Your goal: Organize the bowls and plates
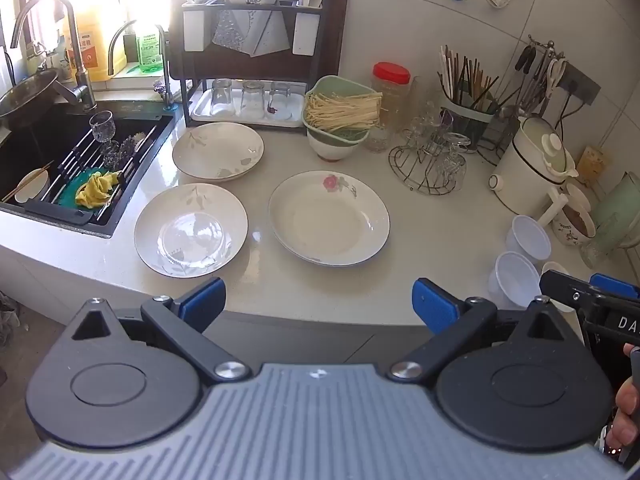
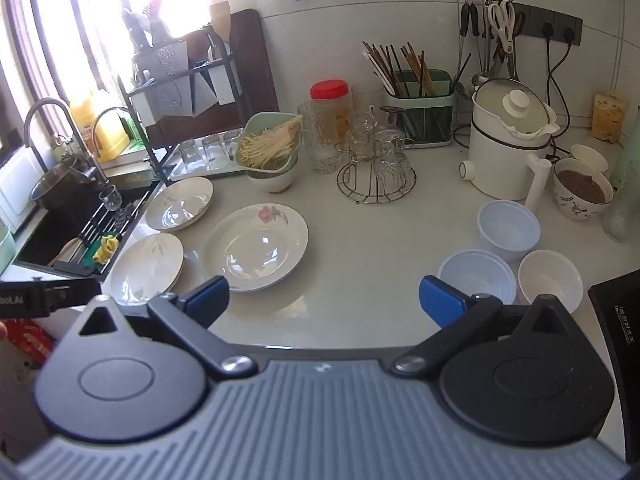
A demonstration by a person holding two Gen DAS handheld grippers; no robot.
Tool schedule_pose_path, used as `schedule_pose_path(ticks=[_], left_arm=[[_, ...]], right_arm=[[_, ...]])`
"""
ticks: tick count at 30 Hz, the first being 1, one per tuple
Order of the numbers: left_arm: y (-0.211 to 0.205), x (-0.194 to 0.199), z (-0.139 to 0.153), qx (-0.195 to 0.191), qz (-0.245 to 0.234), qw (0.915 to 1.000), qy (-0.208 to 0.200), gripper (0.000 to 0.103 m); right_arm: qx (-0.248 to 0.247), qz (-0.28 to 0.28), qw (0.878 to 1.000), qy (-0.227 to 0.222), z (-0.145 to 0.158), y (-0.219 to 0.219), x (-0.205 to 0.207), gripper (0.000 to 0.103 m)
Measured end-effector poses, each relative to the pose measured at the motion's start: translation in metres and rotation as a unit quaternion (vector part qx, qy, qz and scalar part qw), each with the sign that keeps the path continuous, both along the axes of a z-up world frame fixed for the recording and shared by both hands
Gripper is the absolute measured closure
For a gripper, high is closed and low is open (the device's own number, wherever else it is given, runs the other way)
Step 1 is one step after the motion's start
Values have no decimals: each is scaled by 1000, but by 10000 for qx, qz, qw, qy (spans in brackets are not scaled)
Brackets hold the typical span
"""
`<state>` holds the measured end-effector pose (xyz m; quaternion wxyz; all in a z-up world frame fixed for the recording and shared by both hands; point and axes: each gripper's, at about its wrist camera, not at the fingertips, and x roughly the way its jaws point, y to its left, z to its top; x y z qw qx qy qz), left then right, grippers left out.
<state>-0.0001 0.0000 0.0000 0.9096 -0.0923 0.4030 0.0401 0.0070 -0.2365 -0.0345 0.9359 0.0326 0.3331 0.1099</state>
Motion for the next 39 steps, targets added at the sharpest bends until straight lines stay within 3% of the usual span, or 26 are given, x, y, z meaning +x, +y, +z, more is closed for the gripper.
schedule_pose_path(ticks=[7,13,39], left_arm=[[0,-1,1,-18,-21,10000,25,2],[5,-8,15,-30,57,9997,-216,2],[3,-2,22,97,-86,9998,-157,2]], right_arm=[[28,9,10000,2,1,-1,3,0],[33,52,10000,-13,1,3,-2,0],[-10,164,9999,-46,8,5,1,0]])
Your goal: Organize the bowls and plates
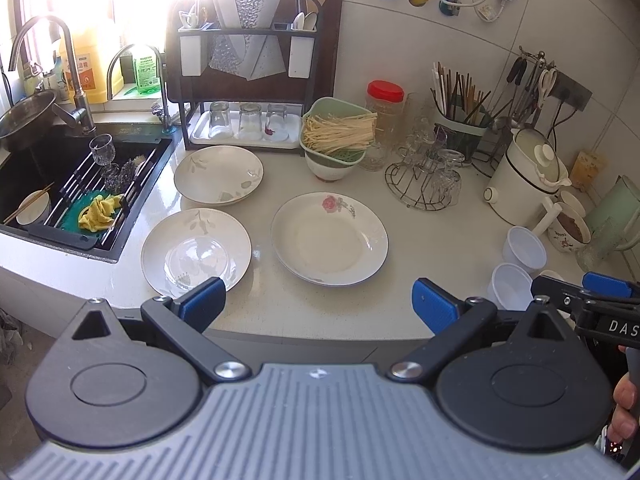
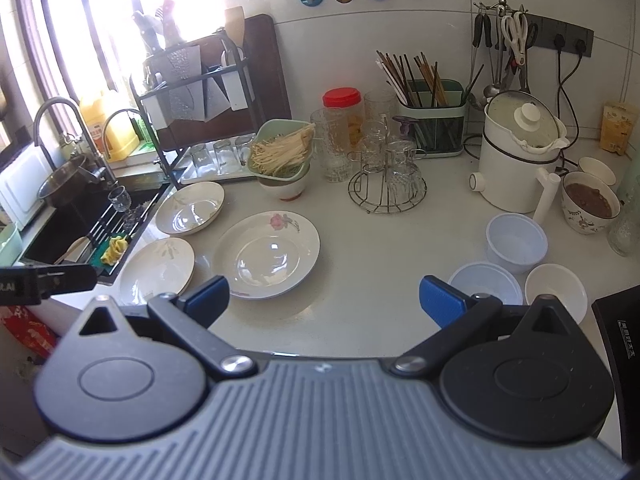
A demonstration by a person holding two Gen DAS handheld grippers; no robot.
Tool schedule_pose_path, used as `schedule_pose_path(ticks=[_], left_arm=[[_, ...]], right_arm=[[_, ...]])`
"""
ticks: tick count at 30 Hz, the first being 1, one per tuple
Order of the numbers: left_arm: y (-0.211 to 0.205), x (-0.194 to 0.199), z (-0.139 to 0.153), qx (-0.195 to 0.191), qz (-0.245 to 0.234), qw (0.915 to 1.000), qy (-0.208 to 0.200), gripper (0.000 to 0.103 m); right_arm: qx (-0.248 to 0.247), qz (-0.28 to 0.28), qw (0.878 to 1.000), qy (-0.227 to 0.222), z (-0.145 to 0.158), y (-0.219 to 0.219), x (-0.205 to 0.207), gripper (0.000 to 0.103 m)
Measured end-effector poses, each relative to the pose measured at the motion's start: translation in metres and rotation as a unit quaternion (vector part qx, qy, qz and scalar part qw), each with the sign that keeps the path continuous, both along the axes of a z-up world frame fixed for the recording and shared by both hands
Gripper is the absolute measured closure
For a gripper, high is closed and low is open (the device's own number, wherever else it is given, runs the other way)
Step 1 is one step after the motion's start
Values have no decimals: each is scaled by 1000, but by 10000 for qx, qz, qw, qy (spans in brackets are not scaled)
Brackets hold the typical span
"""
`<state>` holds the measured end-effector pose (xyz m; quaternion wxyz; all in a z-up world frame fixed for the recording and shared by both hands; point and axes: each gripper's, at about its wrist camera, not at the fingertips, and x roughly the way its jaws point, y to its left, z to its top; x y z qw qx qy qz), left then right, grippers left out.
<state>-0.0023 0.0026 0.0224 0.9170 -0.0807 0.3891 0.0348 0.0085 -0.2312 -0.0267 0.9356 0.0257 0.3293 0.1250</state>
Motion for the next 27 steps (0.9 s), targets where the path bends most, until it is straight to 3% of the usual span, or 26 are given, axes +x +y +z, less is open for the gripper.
schedule_pose_path(ticks=[27], left_arm=[[-1,10,9,-48,-28,10000,12,2]], right_arm=[[-19,92,10000,-6,3,2,5,0]])
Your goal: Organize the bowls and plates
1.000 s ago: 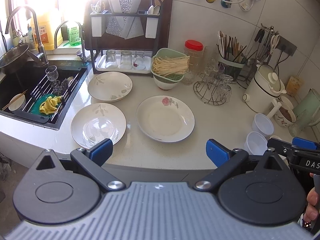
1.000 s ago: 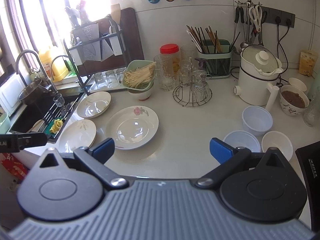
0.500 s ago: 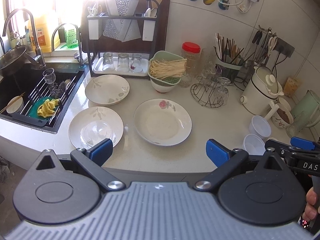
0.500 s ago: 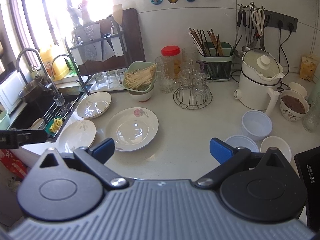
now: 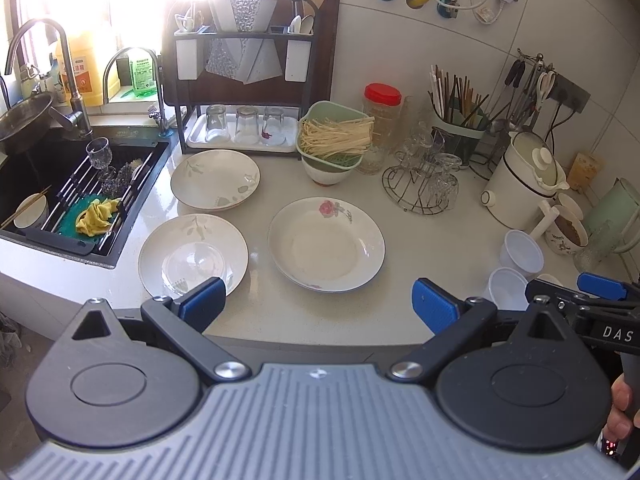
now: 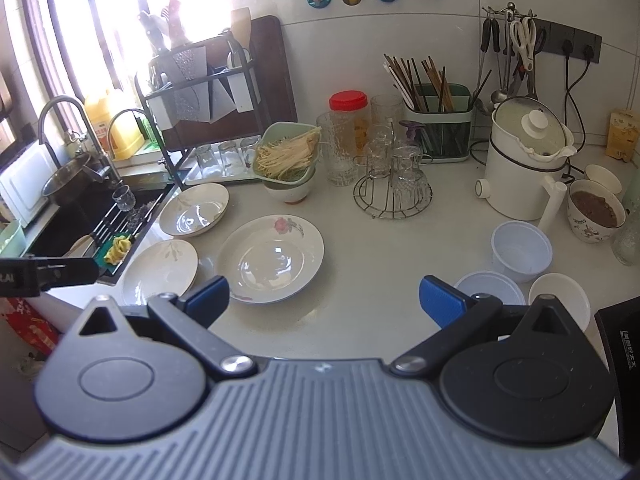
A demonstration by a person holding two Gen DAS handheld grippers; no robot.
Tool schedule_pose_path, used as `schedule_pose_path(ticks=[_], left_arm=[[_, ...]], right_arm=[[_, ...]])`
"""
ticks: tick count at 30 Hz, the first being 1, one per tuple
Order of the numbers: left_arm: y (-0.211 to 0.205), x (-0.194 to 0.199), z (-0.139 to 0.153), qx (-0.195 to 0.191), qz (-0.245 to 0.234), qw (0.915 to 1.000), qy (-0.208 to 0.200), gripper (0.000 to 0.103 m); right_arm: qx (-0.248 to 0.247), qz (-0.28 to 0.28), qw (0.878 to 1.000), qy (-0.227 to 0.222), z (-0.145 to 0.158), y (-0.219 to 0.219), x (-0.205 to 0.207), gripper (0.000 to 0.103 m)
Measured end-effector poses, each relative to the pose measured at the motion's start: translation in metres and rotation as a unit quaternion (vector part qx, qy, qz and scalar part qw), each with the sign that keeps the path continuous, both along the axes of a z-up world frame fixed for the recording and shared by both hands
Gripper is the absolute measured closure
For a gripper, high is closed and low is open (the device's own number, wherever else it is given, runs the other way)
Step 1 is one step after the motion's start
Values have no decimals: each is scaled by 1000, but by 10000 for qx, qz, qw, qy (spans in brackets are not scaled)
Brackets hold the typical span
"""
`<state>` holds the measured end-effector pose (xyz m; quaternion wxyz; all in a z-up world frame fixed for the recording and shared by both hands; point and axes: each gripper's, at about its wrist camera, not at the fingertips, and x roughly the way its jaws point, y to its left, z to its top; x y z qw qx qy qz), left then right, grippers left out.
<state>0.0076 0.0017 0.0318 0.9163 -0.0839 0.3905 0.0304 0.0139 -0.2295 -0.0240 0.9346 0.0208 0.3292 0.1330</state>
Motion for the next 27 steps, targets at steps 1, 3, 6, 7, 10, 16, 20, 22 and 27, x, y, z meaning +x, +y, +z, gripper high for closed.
schedule_pose_path(ticks=[1,3,6,7,10,16,20,22,27], left_arm=[[0,1,0,-6,4,10000,5,2],[1,1,-1,0,24,10000,-2,2],[1,1,-3,-2,47,10000,11,2],[1,1,-3,-1,51,10000,20,2],[1,1,-6,-3,58,10000,41,2],[0,0,-15,41,178,9998,29,2],[-2,-2,-23,-29,147,9999,20,2],[-5,-3,-25,-3,117,9999,-17,2],[-7,-6,-30,-23,129,9998,-157,2]], right_arm=[[-14,-11,10000,-6,0,0,0,0],[-13,-15,10000,-19,0,-1,0,0],[-22,-34,10000,-32,0,-1,0,0],[25,-11,10000,-17,-1,-2,0,0],[89,42,9999,33,-4,-2,0,0],[124,25,9999,116,-11,-1,-1,0],[251,49,9996,94,-15,-3,-6,0],[306,97,9994,104,-16,-3,-7,0],[343,17,9993,141,-19,-6,-9,0]])
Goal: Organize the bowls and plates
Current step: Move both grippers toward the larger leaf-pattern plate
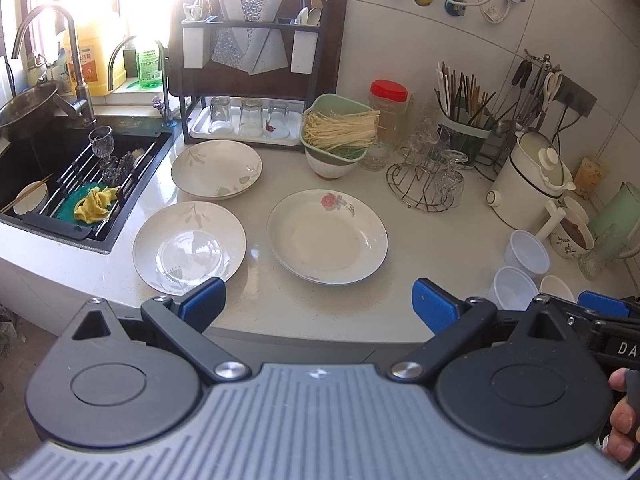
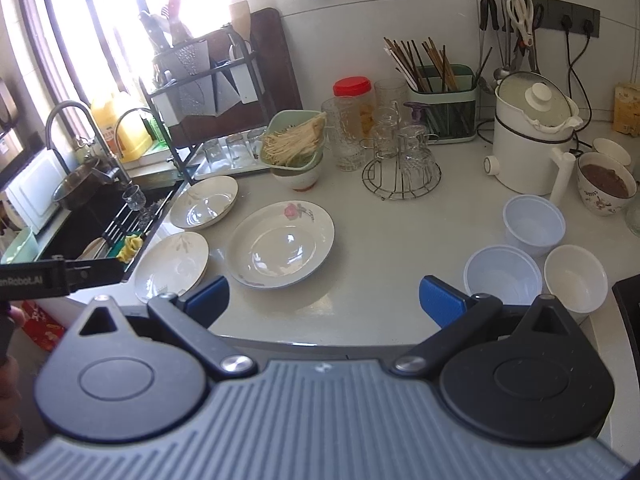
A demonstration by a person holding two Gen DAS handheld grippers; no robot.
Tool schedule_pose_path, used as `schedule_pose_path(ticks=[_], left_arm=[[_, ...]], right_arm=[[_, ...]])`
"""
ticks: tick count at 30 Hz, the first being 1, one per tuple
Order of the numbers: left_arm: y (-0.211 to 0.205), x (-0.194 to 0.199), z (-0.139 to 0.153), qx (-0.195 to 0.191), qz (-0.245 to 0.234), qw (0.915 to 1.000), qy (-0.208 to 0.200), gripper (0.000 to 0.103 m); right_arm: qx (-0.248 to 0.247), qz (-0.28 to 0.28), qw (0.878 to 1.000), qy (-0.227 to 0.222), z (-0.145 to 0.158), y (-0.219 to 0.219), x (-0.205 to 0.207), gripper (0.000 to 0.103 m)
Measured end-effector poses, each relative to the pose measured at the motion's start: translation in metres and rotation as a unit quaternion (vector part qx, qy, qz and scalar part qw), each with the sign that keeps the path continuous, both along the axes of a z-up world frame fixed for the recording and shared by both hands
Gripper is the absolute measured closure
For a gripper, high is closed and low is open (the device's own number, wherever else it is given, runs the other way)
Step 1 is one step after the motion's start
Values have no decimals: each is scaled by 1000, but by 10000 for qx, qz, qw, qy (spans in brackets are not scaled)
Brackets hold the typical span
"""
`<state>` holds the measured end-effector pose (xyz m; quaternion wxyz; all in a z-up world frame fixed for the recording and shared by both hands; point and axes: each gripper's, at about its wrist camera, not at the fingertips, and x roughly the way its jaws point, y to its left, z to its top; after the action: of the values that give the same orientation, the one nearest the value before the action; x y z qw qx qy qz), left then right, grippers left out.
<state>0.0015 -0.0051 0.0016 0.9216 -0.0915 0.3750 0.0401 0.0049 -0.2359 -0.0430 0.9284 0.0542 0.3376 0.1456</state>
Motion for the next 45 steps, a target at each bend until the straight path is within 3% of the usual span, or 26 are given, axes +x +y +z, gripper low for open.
schedule_pose_path(ticks=[3,9,14,25,29,37,45], left_arm=[[-1,-1,-5,121,6,9999,-82,2],[5,4,-17,-111,70,9999,6,2],[-5,8,-32,266,-138,9995,-96,2],[-11,11,-59,250,-41,9996,144,2],[-17,0,-62,391,115,9990,176,2],[-19,-23,-67,245,666,9972,251,2],[-3,-19,-60,188,780,9964,256,2]], right_arm=[[66,80,9998,153,-7,1,1,0],[124,149,9998,79,-11,-1,-1,0],[141,-64,9999,-24,-25,0,3,0],[135,477,9987,-153,-41,-9,12,0],[190,583,9980,-169,-45,-17,11,0],[322,847,9959,-30,-52,-20,9,0],[403,854,9955,8,-51,-9,4,0]])
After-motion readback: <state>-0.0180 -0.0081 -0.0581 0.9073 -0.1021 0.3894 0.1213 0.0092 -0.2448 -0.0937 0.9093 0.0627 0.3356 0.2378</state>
